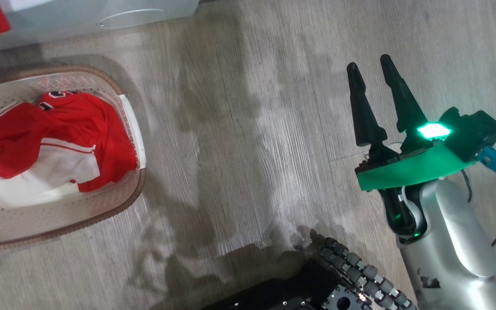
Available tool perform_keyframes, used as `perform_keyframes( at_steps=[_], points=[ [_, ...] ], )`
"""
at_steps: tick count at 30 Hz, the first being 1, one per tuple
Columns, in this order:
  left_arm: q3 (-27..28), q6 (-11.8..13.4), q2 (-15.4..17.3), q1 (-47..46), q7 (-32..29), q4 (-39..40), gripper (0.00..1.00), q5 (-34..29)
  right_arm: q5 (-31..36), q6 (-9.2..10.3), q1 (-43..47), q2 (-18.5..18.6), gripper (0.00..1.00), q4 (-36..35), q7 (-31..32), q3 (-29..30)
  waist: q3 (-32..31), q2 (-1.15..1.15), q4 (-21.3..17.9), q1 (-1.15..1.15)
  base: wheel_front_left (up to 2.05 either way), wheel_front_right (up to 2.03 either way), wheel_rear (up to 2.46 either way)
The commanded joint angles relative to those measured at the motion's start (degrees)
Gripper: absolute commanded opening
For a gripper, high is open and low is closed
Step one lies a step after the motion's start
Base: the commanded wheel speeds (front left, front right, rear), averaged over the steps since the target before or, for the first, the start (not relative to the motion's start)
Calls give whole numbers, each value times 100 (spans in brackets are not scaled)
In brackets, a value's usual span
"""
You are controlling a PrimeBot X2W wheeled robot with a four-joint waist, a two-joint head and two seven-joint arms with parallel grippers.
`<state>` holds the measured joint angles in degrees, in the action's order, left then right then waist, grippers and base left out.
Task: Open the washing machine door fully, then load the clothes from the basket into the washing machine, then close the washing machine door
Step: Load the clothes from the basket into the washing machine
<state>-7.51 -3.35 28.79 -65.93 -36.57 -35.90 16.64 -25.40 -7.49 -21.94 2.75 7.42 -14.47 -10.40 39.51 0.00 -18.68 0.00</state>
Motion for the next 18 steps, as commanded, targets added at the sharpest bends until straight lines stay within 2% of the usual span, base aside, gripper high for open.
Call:
perform_keyframes(
  at_steps=[1,4,10,18],
  points=[
    [108,36,359,-244,-27,274,0,-46,-49,0,50,12,100,-180,-52,-122,24,0,-27,0,0,0,0],
    [102,95,410,-364,36,454,0,-92,-92,0,41,12,100,-190,-52,-135,64,0,-72,0,0,0,0],
    [132,218,576,-733,555,736,0,-257,-235,0,4,12,100,-233,-52,-230,202,0,-235,0,0,0,0],
    [155,377,827,-1312,1226,721,0,-502,-453,0,-10,12,100,-305,-52,-327,520,0,-584,0,0,0,0]
  ],
)
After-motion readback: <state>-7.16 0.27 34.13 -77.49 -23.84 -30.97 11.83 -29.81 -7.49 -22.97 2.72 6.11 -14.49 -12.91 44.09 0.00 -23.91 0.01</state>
